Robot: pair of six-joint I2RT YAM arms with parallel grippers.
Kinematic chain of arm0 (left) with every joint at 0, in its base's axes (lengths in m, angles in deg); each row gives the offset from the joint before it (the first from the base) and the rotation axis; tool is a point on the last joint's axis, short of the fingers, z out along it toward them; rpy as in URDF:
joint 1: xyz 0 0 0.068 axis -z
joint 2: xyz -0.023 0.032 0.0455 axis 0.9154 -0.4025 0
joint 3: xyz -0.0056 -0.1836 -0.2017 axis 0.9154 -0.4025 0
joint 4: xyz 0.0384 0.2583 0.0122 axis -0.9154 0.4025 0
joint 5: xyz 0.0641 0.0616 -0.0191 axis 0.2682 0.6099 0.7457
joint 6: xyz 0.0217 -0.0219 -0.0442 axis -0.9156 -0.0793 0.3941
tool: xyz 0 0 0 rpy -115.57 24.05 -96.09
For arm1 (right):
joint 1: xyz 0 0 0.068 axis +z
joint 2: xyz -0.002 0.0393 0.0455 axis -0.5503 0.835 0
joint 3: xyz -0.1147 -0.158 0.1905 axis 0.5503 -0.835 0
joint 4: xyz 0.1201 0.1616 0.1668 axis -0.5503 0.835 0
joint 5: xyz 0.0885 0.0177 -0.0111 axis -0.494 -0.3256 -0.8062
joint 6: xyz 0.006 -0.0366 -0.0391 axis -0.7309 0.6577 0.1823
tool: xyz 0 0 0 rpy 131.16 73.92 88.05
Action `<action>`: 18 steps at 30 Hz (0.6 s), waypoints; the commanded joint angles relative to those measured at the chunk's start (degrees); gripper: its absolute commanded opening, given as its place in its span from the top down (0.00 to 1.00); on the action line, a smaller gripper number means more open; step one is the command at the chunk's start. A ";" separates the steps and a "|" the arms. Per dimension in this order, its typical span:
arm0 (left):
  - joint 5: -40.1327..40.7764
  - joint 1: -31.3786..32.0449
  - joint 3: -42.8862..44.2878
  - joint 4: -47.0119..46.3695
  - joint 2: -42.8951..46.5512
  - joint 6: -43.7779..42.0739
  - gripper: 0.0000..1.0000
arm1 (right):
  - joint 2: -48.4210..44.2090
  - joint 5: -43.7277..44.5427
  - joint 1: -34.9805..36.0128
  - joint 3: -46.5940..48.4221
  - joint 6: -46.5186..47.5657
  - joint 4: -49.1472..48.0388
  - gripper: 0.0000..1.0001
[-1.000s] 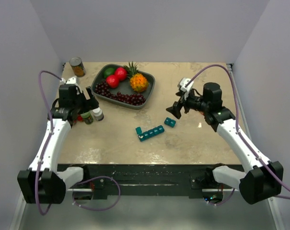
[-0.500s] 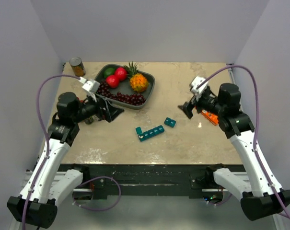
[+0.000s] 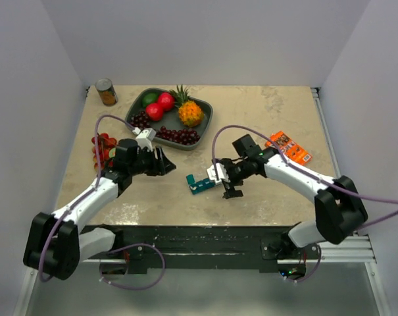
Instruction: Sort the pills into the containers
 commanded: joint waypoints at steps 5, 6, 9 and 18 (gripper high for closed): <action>3.09 0.74 -0.10 -18.29 -16.54 6.46 0.63 | 10.23 12.04 4.20 1.86 0.37 -13.28 0.04; 2.47 1.09 0.69 -19.34 -17.86 6.38 0.65 | 10.50 12.75 4.37 1.59 -0.34 -15.64 0.06; 1.33 3.20 2.88 -20.14 -22.79 5.85 0.69 | 11.90 14.34 4.37 1.32 -1.75 -17.94 0.11; -1.84 6.80 4.04 -22.69 -29.13 5.93 0.78 | 17.18 15.75 4.46 2.64 -2.54 -17.25 0.33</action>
